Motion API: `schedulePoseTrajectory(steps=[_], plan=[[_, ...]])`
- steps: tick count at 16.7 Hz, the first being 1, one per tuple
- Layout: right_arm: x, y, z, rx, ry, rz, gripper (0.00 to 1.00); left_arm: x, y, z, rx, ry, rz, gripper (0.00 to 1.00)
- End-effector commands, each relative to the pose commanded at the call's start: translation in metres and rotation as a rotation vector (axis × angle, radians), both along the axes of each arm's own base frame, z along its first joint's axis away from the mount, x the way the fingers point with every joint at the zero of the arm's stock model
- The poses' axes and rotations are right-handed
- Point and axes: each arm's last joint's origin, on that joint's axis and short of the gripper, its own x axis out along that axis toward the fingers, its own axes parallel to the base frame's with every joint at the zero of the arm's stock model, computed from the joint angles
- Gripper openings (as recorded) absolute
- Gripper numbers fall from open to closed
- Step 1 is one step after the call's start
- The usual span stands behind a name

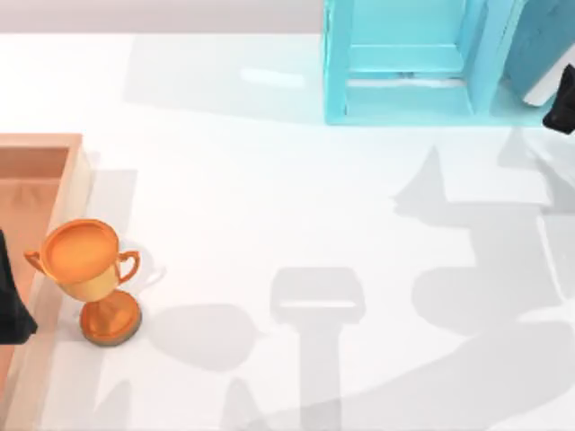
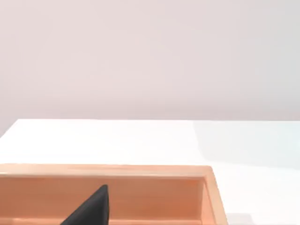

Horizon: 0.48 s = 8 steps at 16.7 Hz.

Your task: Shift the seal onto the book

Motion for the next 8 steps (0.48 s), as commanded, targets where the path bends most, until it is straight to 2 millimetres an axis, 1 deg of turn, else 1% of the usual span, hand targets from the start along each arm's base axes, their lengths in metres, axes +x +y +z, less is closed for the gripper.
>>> schedulePoseTrajectory(steps=[2, 3, 8], plan=[[0.006, -0.001, -0.015, 0.015, -0.002, 0.000, 1.00, 0.000, 0.000, 0.000, 0.000, 0.000, 0.000, 1.00], [0.007, -0.001, -0.020, 0.020, -0.003, 0.000, 1.00, 0.000, 0.000, 0.000, 0.000, 0.000, 0.000, 1.00], [0.008, -0.001, -0.022, 0.022, -0.003, 0.000, 1.00, 0.000, 0.000, 0.000, 0.000, 0.000, 0.000, 1.00]])
